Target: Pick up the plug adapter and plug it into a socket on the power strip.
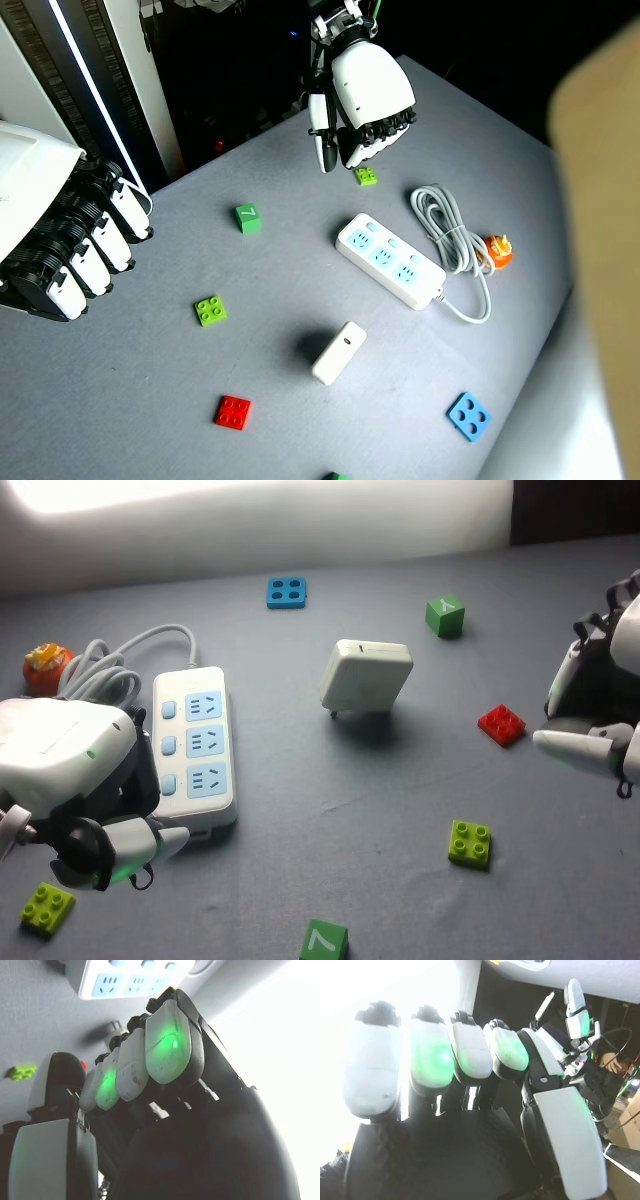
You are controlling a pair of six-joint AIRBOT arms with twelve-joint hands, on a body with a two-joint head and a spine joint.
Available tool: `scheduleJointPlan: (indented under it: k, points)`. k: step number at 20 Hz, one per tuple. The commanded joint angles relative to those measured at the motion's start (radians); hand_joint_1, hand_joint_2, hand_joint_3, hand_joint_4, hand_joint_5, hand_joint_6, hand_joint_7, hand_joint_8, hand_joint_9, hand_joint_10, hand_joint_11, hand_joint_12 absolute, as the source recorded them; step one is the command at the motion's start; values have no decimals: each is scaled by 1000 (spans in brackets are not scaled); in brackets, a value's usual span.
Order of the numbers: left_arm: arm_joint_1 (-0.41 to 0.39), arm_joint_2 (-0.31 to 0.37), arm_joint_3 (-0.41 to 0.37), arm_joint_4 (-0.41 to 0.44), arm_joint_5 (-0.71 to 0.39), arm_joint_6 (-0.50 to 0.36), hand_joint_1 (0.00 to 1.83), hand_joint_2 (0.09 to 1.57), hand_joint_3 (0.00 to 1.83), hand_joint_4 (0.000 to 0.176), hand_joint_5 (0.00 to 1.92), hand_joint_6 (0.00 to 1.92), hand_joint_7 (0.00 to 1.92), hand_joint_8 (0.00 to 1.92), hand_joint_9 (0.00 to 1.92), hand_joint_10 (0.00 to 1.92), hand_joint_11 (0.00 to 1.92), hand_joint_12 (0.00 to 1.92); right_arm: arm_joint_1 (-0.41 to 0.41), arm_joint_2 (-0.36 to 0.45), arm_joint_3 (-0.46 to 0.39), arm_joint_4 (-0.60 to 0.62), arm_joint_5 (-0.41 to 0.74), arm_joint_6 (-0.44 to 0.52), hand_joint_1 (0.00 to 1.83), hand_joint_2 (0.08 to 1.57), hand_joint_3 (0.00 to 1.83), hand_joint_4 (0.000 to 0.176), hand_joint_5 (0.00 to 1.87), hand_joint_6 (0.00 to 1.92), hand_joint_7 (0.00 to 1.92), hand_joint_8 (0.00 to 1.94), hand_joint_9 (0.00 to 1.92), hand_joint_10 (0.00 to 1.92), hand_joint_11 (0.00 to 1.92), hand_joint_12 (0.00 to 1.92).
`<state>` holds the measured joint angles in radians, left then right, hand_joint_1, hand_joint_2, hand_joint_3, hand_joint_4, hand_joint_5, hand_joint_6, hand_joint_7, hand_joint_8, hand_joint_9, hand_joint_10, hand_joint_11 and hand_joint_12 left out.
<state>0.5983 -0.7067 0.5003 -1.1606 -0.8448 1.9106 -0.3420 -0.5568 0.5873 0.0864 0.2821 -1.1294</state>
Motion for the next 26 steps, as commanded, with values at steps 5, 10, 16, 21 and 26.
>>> scheduleJointPlan:
  k: [5, 10, 16, 21, 26]
  points:
    - [-12, 4, -1, 43, -39, 4, 0, 1280, 8, 0, 24, 1, 126, 1, 116, 3, 0, 938, 25, -12, -6, 41, 110, -32, 87, 1253, 1, 68, 180, 1, 246, 1, 239, 7, 0, 871]
    - [-15, 5, -1, 22, 0, 18, 0, 1273, 0, 0, 15, 0, 139, 5, 136, 11, 0, 966, 72, -49, -6, 333, 118, -261, 90, 1276, 4, 31, 145, 0, 229, 2, 248, 2, 0, 934]
    - [-27, 4, -4, 15, 104, 38, 0, 1262, 0, 0, 113, 7, 191, 7, 180, 9, 0, 882, 205, -117, 79, 414, -152, -258, 115, 1262, 0, 0, 179, 2, 207, 0, 208, 1, 0, 594]
    - [-119, 2, 20, -117, 166, 218, 0, 1251, 0, 0, 100, 6, 178, 5, 173, 8, 0, 602, 232, -221, 267, 526, -304, -168, 385, 1195, 0, 0, 151, 2, 148, 1, 133, 1, 0, 408]
    - [-154, -18, 44, -174, 191, 269, 0, 1230, 0, 0, 6, 0, 23, 1, 8, 0, 0, 0, 266, -392, 507, 526, -439, -111, 530, 1095, 0, 0, 71, 0, 45, 0, 20, 0, 0, 200]
